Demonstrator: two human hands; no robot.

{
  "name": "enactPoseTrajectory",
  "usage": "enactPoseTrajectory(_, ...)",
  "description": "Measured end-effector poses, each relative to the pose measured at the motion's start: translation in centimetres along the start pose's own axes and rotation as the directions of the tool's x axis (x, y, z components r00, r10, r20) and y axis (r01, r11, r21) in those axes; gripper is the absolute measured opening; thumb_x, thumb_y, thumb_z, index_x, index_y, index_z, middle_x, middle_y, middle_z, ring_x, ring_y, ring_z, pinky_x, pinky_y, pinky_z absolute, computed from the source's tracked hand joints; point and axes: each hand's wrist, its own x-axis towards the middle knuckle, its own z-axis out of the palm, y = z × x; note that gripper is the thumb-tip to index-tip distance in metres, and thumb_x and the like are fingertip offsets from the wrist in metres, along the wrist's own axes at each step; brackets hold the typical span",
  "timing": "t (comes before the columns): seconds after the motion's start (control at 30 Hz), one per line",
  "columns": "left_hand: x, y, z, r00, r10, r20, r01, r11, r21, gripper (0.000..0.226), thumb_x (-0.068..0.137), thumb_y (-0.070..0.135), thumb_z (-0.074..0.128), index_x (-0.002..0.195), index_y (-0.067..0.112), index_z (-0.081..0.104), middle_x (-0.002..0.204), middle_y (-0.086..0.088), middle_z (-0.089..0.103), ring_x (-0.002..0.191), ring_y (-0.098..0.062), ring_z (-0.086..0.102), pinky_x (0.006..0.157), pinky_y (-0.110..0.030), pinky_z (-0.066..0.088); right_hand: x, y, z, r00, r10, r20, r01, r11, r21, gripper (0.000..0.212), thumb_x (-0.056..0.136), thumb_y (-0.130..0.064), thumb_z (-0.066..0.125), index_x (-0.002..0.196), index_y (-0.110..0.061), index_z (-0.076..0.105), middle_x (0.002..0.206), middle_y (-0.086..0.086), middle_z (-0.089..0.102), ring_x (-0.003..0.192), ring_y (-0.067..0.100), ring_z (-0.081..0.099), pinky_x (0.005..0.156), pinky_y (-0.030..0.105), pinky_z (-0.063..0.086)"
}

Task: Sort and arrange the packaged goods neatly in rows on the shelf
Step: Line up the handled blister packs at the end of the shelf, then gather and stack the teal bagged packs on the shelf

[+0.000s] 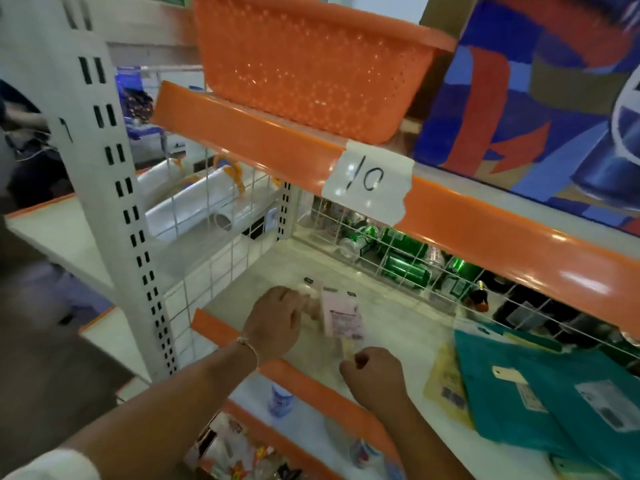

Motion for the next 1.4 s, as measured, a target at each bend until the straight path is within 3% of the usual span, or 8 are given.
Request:
enactPoseTrajectory(0.13,-0.8,-1.7,1.0,0.996,-0.036,0.082,0.037,0.999,-0.010,0.038,0.095,0.024,0.043,0.121,0.002,0.060,0.133,-0.019,0.055,0.134,-0.034,0.041,0.111,-0.041,0.033,1.1,-2.0,1.6,1.000,0.009,-0.016,-0.009,1.000,0.011,0.045,0.076,-0.030,0.065,0.049,-0.017,0.031,0.048,0.001,0.030,0.045,0.011,0.031,0.047,0.026,0.022)
enactPoseTrajectory(0.47,-1.0,-1.9,1.5,0.994,0.015,0.109,-0.021,0.998,0.052,0.056,0.095,0.039,0.027,0.123,0.002,0.058,0.131,-0.019,0.057,0.131,-0.034,0.045,0.109,-0.045,0.039,2.5,-3.8,3.9,0.993,0.010,-0.115,-0.001,0.997,0.077,0.034,0.079,-0.040,0.053,0.053,-0.018,0.048,0.058,0.002,0.048,0.051,0.009,0.041,0.050,0.024,0.025)
enactPoseTrajectory(0.6,-1.0,-1.9,1.6,0.994,0.019,0.111,-0.028,0.997,0.076,0.055,0.095,0.041,0.027,0.122,0.004,0.058,0.130,-0.017,0.057,0.130,-0.033,0.045,0.109,-0.045,0.039,1.8,-2.9,3.8,0.985,0.047,-0.169,-0.025,0.991,0.133,0.024,0.086,-0.032,0.064,0.102,-0.016,0.072,0.096,0.005,0.065,0.090,0.018,0.061,0.078,0.020,0.040)
enactPoseTrajectory(0.7,-1.0,-1.7,1.5,0.991,0.026,0.129,-0.036,0.996,0.077,0.056,0.093,0.040,0.027,0.120,0.003,0.060,0.127,-0.020,0.059,0.124,-0.036,0.051,0.106,-0.046,0.041,1.2,-2.1,3.0,0.972,0.070,-0.224,-0.028,0.982,0.184,0.023,0.087,-0.032,0.065,0.105,-0.018,0.071,0.096,0.001,0.065,0.088,0.015,0.062,0.085,0.024,0.045)
enactPoseTrajectory(0.87,-0.2,1.3,0.0,0.984,0.165,0.074,-0.158,0.984,-0.087,0.044,0.093,0.031,0.034,0.119,0.007,0.061,0.121,-0.013,0.061,0.114,-0.031,0.054,0.106,-0.041,0.039,0.1,0.4,0.3,0.957,0.134,-0.258,-0.083,0.976,0.200,0.022,0.090,-0.032,0.062,0.107,-0.019,0.070,0.097,-0.003,0.066,0.082,0.009,0.060,0.077,0.018,0.040)
enactPoseTrajectory(1.07,0.1,12.3,0.6,0.917,0.397,0.043,-0.379,0.899,-0.221,0.038,0.096,0.034,0.041,0.117,0.009,0.063,0.117,-0.005,0.061,0.108,-0.019,0.056,0.086,-0.022,0.039,-2.1,5.2,-4.8,0.871,0.338,-0.357,-0.176,0.892,0.415,0.014,0.089,-0.028,0.065,0.098,-0.019,0.072,0.086,-0.007,0.067,0.074,0.004,0.059,0.075,0.025,0.048)
enactPoseTrajectory(1.27,-0.4,21.8,5.4,0.812,0.558,0.170,-0.510,0.820,-0.259,0.036,0.097,0.029,0.042,0.117,0.006,0.061,0.113,-0.008,0.061,0.108,-0.024,0.053,0.092,-0.037,0.047,-6.1,12.0,-10.8,0.809,0.458,-0.367,-0.207,0.808,0.552,0.030,0.090,-0.021,0.059,0.060,-0.024,0.056,0.050,-0.013,0.054,0.049,0.001,0.048,0.055,0.026,0.039)
enactPoseTrajectory(1.4,-1.5,27.6,7.9,0.774,0.590,0.231,-0.540,0.805,-0.245,0.038,0.101,0.031,0.040,0.129,0.010,0.054,0.123,-0.007,0.055,0.114,-0.022,0.048,0.097,-0.033,0.042,-8.9,16.6,-13.7,0.777,0.564,-0.278,-0.273,0.701,0.659,0.034,0.092,-0.021,0.056,0.068,0.003,0.057,0.059,0.015,0.055,0.051,0.016,0.046,0.052,0.029,0.035)
